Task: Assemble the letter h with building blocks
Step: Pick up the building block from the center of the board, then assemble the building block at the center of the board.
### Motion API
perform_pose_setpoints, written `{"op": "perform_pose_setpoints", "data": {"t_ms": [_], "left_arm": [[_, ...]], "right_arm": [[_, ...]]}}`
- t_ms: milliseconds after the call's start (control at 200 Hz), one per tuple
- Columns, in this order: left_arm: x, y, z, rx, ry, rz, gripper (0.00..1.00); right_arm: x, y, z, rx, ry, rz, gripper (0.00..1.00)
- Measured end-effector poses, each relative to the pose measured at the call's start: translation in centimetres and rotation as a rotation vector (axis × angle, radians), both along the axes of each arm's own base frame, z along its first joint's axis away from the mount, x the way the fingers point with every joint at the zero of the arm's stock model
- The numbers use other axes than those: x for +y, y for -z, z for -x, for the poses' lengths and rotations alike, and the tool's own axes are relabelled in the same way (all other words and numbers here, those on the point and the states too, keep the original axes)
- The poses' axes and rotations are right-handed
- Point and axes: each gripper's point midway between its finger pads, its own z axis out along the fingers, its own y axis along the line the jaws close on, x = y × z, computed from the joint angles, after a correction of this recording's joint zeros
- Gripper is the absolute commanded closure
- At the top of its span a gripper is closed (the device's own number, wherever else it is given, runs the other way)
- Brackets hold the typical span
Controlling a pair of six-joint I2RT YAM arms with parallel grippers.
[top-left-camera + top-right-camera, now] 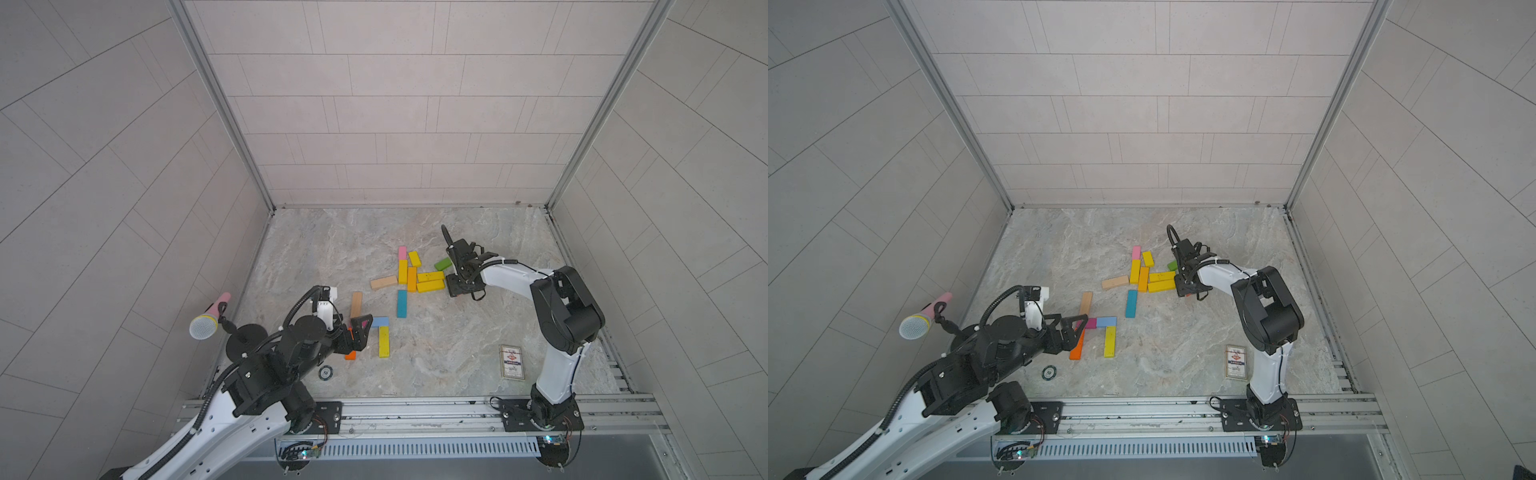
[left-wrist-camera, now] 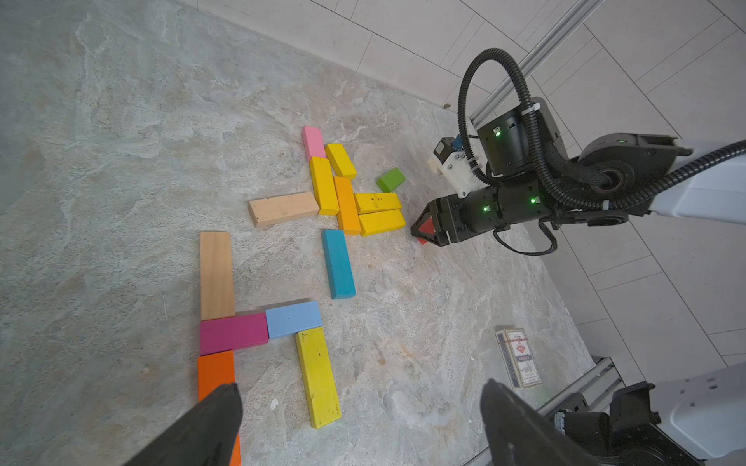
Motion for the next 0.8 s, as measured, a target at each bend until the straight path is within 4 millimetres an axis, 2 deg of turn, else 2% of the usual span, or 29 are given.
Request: {"op": "perform_pose_setpoints", "data": {"t_ms": [120, 215, 345, 430, 515, 640, 801], "left_arm": [[0.1, -0.1, 0.1, -0.003, 0.000, 0.004, 0.00], [0.2, -0.3, 0.2, -0.012, -0.001, 0.013, 0.00], [0.8, -0.9, 0.5, -0.031, -0.009, 0.027, 0.00], [1.4, -1.5, 0.8, -0.044, -0.018, 0.035, 0.00], [2.0, -2.5, 1.1, -0.069, -0.028, 0.048, 0.00], [3.3, -4.2, 1.6, -0.113, -0.050, 0.062, 0.00], [5.2, -6.7, 2.3, -0.179, -0.083, 0.078, 0.00]], "right_arm": [[0.1, -0.6, 1.1, -0.019, 0.024, 0.014, 0.52], [0.9, -2.6, 2.5, -0.067, 0.038, 0.002, 0.52], [3.8, -6.4, 4.6, -0.167, 0.041, -0.069, 0.52], [6.5, -7.8, 6.5, -0.203, 0.021, -0.119, 0.52], [9.2, -7.8, 8.8, -0.203, 0.001, -0.150, 0.52], [12.5, -6.7, 12.0, -0.180, -0.003, -0.181, 0.52], [15.3, -5.8, 14.1, -0.183, 0.037, -0.178, 0.52]]}}
